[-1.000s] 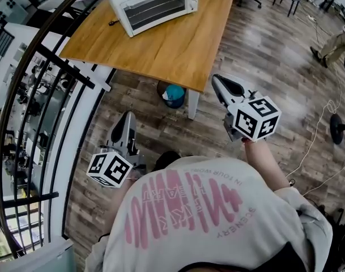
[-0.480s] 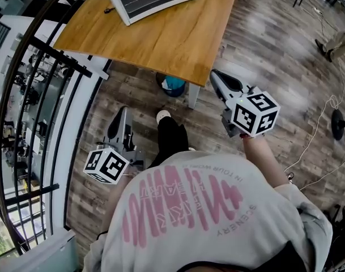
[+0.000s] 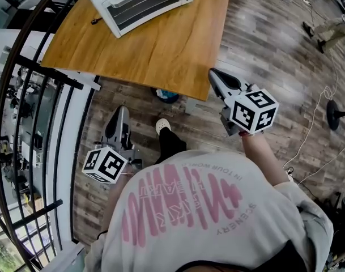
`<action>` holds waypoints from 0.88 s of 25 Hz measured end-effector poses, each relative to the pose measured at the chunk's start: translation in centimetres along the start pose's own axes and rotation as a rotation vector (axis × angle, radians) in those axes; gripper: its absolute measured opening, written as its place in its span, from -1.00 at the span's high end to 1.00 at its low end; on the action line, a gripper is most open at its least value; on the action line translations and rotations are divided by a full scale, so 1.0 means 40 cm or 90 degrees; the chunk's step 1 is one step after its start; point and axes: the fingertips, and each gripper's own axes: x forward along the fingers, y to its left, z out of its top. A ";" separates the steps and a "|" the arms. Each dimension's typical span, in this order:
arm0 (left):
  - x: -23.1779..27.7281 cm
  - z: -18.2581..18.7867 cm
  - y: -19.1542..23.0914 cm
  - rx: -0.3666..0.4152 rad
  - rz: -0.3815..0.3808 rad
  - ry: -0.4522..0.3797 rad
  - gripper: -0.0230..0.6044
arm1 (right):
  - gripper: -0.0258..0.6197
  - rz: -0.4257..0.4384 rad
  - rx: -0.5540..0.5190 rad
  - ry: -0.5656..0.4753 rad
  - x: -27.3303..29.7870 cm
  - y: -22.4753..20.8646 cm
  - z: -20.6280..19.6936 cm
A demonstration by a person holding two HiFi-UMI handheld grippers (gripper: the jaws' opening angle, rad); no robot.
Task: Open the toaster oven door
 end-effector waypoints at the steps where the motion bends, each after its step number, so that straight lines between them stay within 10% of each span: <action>1: 0.014 0.012 0.010 0.001 -0.002 0.000 0.85 | 0.90 0.000 0.000 0.001 0.015 0.000 0.006; 22: 0.320 0.285 0.278 0.022 -0.068 -0.012 0.85 | 0.90 -0.082 -0.007 -0.053 0.363 -0.054 0.202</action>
